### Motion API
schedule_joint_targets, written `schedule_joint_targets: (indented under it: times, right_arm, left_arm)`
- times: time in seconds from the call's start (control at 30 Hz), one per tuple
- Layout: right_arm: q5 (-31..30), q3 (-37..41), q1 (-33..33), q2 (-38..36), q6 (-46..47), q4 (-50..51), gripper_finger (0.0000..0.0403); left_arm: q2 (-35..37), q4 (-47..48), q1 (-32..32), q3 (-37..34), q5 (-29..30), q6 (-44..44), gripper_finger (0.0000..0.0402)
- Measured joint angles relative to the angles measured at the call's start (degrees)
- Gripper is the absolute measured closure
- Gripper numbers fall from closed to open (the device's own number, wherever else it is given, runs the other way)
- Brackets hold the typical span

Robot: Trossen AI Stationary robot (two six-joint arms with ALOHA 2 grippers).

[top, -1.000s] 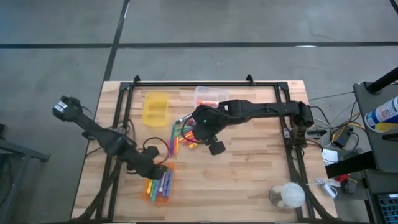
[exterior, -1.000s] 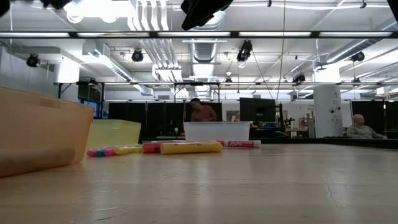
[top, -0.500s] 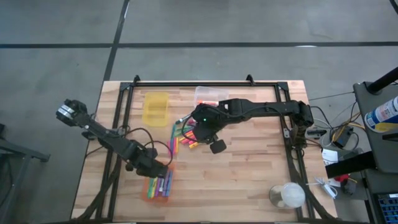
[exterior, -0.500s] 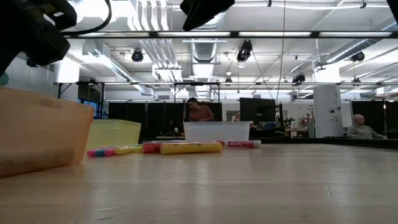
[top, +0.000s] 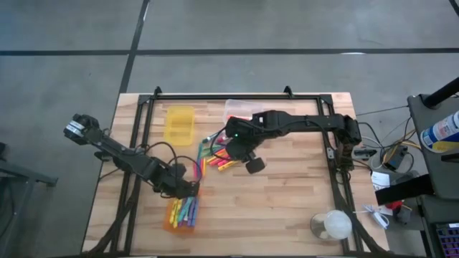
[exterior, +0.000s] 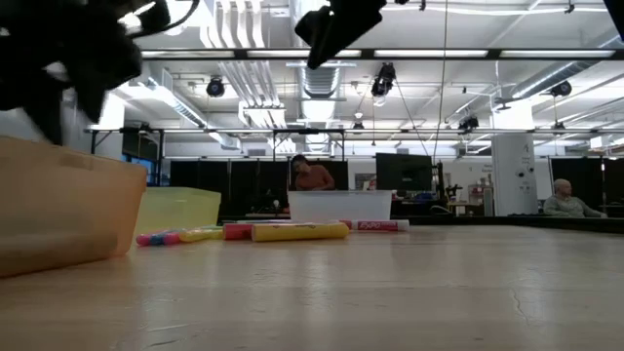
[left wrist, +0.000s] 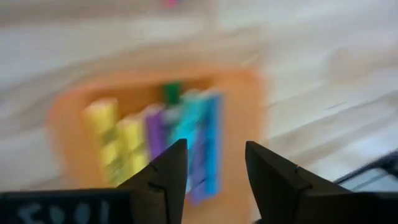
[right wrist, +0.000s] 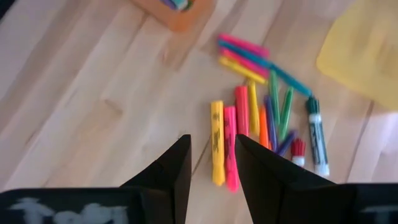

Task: Pick & Place Markers
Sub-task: Put the green marker from the orange bin into the transparent bin

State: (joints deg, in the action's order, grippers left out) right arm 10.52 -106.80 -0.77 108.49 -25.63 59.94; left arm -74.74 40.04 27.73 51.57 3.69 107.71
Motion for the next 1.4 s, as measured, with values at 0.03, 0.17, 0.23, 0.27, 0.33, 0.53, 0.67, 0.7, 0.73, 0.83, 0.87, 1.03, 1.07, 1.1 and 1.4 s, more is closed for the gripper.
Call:
schedule_joint_targets:
  times: [0.03,0.17,0.23,0.27,0.33,0.53,0.67,0.7,0.73,0.83,0.87,1.03,1.07,1.1,1.4]
  right_arm:
    - [0.00,0.32,-0.30,0.00,0.22,0.19,0.0287]
    - [0.00,1.14,-1.00,0.00,0.42,0.86,0.0293]
    - [0.00,1.19,-1.04,0.00,0.40,1.12,0.0296]
    - [0.00,1.19,-1.01,0.00,0.44,1.22,0.0297]
    - [0.02,1.22,-1.01,0.00,0.53,1.22,0.0300]
    - [0.02,1.22,-1.01,-0.04,0.57,1.38,0.0308]
    - [0.02,1.22,-1.01,-0.04,0.57,1.36,0.0314]
    - [0.02,1.22,-1.01,-0.04,0.55,1.37,0.0315]
    - [0.02,1.22,-1.01,-0.04,0.55,1.39,0.0317]
    - [0.04,1.22,-1.01,-0.04,0.55,1.65,0.0320]
    - [0.03,1.22,-1.01,-0.04,0.55,1.68,0.0321]
    - [0.03,1.22,-1.01,-0.07,0.27,1.75,0.0319]
    - [0.02,1.22,-1.01,-0.07,0.27,1.78,0.0319]
    - [0.04,1.22,-1.01,-0.07,0.23,1.81,0.0319]
    - [0.04,1.22,-1.01,-0.07,-0.42,2.20,0.0330]
  left_arm:
    - [0.04,-0.42,-0.22,0.25,1.75,-0.57,0.0247]
    - [-0.70,0.45,-1.15,-0.61,2.36,-0.27,0.0248]
    - [-1.27,0.32,-1.12,-1.15,1.39,1.20,0.0248]
    - [-1.61,0.21,-1.10,-1.26,1.13,1.74,0.0248]
    - [-2.25,-2.86,-1.06,-1.35,1.24,1.52,0.0248]
    - [-3.37,-10.69,-1.12,-1.37,0.01,2.11,0.0248]
    - [-4.37,-12.88,-1.10,-2.79,-0.89,2.11,0.0248]
    - [-4.61,-14.16,-1.13,-3.18,-1.16,1.62,0.0248]
    - [-4.90,-14.85,-1.18,-3.48,-1.38,1.35,0.0248]
    - [-5.68,-15.69,-1.30,-4.81,-3.16,1.34,0.0248]
    - [-5.84,-16.14,-1.30,-5.29,-3.58,1.48,0.0248]
    - [-5.88,-18.13,-1.21,-7.74,-4.75,2.39,0.0248]
    - [-5.65,-18.72,-1.23,-8.06,-4.75,2.39,0.0248]
    - [-5.28,-19.36,-1.23,-8.24,-4.75,2.42,0.0248]
    - [-0.17,-21.26,-0.43,-6.59,-2.96,3.38,0.0248]
